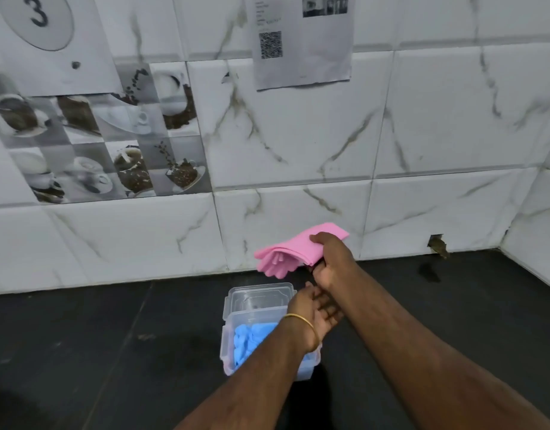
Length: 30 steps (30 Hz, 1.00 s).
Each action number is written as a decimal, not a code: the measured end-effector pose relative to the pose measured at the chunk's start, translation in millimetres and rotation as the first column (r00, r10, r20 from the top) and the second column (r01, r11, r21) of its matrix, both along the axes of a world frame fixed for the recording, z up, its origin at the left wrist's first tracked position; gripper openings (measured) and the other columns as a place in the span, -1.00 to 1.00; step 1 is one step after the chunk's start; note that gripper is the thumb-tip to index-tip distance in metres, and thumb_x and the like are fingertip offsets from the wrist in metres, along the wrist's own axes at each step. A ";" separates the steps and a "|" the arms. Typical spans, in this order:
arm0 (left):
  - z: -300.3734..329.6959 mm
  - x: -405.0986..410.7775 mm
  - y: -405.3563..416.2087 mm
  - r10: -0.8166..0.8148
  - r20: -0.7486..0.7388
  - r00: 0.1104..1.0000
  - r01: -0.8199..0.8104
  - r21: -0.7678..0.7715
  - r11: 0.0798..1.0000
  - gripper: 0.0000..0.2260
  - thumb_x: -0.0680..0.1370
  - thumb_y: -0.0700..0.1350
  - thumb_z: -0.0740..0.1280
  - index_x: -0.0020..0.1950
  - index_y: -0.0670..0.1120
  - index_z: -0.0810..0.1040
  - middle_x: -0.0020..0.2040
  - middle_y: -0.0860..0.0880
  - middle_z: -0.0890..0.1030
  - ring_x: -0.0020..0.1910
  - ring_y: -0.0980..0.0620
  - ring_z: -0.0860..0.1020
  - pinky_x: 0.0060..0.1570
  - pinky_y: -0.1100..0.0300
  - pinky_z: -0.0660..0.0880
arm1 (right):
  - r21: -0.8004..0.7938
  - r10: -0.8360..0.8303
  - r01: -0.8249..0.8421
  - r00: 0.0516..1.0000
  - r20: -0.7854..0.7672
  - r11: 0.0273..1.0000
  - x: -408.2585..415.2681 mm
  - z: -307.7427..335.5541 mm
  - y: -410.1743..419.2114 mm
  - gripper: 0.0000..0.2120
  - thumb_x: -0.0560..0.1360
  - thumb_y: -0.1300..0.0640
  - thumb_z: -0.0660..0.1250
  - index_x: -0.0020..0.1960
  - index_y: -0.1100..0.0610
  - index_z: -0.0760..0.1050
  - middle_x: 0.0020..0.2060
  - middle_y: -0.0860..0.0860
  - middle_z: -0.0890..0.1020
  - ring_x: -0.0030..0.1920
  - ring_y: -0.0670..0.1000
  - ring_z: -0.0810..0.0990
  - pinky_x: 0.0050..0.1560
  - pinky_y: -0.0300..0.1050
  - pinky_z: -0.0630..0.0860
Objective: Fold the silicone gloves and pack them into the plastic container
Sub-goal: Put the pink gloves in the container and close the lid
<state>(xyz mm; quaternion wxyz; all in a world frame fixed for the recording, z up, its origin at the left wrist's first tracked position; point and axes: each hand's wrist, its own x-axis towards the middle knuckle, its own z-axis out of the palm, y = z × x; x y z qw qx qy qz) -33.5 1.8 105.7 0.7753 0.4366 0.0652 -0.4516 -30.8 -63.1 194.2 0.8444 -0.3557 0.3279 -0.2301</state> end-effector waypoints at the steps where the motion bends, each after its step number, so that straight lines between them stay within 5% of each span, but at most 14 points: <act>1: 3.6 3.5 3.7 0.016 -0.027 0.999 -0.018 -0.051 0.999 -0.57 0.65 0.13 0.07 0.15 -0.12 0.60 0.02 -0.15 0.71 -0.01 -0.10 0.66 -0.07 0.06 0.58 | -0.006 0.051 -0.051 0.999 0.004 0.999 4.8 3.8 11.3 -0.71 0.45 0.33 0.33 0.17 0.30 0.48 0.04 0.26 0.62 -0.13 0.19 0.61 -0.24 0.00 0.52; 4: 20.3 21.6 20.3 0.091 -0.123 0.988 -0.126 -0.326 0.937 -0.48 0.59 0.27 0.05 0.14 -0.05 0.64 0.02 -0.13 0.72 -0.04 -0.12 0.70 -0.08 0.04 0.61 | -0.028 0.204 -0.204 0.979 0.001 0.979 10.4 5.8 36.3 -0.65 0.45 0.31 0.30 0.23 0.35 0.49 0.09 0.32 0.61 -0.02 0.23 0.58 0.01 0.17 0.53; 7: 31.0 47.2 51.0 0.163 -0.139 0.977 -0.211 -0.483 0.850 -0.52 0.53 0.19 0.16 0.16 -0.12 0.64 0.14 -0.20 0.67 0.04 -0.22 0.67 0.07 -0.16 0.56 | -0.024 0.281 -0.282 0.960 -0.012 0.959 7.0 -2.7 44.4 -0.60 0.43 0.34 0.29 0.26 0.39 0.48 0.17 0.37 0.59 0.06 0.28 0.58 0.24 0.26 0.48; 11: 24.0 72.2 97.7 0.098 -0.095 0.991 -0.133 -0.509 0.850 -0.40 0.46 0.26 0.14 0.29 -0.12 0.55 0.25 -0.34 0.56 0.18 -0.46 0.53 0.12 -0.52 0.32 | -0.120 0.279 -0.293 0.953 -0.118 0.949 -0.5 -23.5 43.3 -0.61 0.40 0.38 0.29 0.23 0.35 0.49 0.13 0.35 0.61 0.08 0.31 0.60 0.02 0.21 0.56; 14: 4.2 77.6 123.4 0.126 -0.142 0.982 -0.181 -0.499 0.848 -0.04 0.27 0.60 0.04 0.27 -0.13 0.59 0.25 -0.36 0.55 0.19 -0.50 0.50 0.07 -0.51 0.36 | -0.192 0.277 -0.319 0.936 -0.216 0.928 -7.0 -37.2 40.8 -0.63 0.39 0.40 0.29 0.20 0.31 0.52 0.09 0.31 0.64 0.04 0.28 0.62 -0.04 0.09 0.58; 17: -15.5 71.4 136.4 0.088 -0.146 0.985 -0.152 -0.513 0.845 0.03 0.15 0.64 0.15 0.30 -0.11 0.57 0.28 -0.32 0.54 0.23 -0.44 0.50 0.10 -0.45 0.38 | -0.265 0.342 -0.428 0.886 -0.314 0.864 -14.2 -52.5 39.9 -0.69 0.40 0.42 0.25 0.12 0.32 0.56 0.09 0.31 0.64 -0.03 0.22 0.62 -0.03 0.04 0.57; 20: -33.8 59.8 140.2 0.080 -0.157 0.984 -0.150 -0.505 0.850 -0.01 0.16 0.62 0.21 0.29 -0.08 0.58 0.26 -0.29 0.57 0.21 -0.40 0.53 0.09 -0.42 0.40 | -0.385 0.326 -0.539 0.806 -0.494 0.750 -19.7 -70.7 39.5 -0.76 0.45 0.35 0.29 0.10 0.27 0.54 0.06 0.26 0.64 -0.05 0.13 0.62 -0.06 -0.01 0.58; 25: -41.0 41.9 139.8 -0.029 -0.167 0.986 -0.059 -0.500 0.864 -0.12 0.21 0.46 0.36 0.30 -0.15 0.55 0.32 -0.36 0.50 0.28 -0.47 0.45 0.16 -0.49 0.32 | -0.494 0.113 -0.710 0.620 -0.776 0.502 -24.3 -94.5 36.5 -0.26 0.42 0.05 0.43 0.48 0.19 0.18 0.38 0.18 0.30 0.28 0.16 0.45 0.21 -0.02 0.47; 30: -42.9 34.2 132.6 0.020 -0.199 0.980 -0.101 -0.409 0.907 -0.37 0.35 0.25 0.31 0.29 -0.10 0.58 0.30 -0.30 0.54 0.25 -0.40 0.50 0.16 -0.47 0.35 | -0.588 -0.057 -0.801 0.586 -0.808 0.109 -34.8 -103.8 44.6 -0.42 0.42 -0.12 0.34 0.41 0.00 0.36 0.35 0.06 0.39 0.33 0.12 0.38 0.32 0.05 0.41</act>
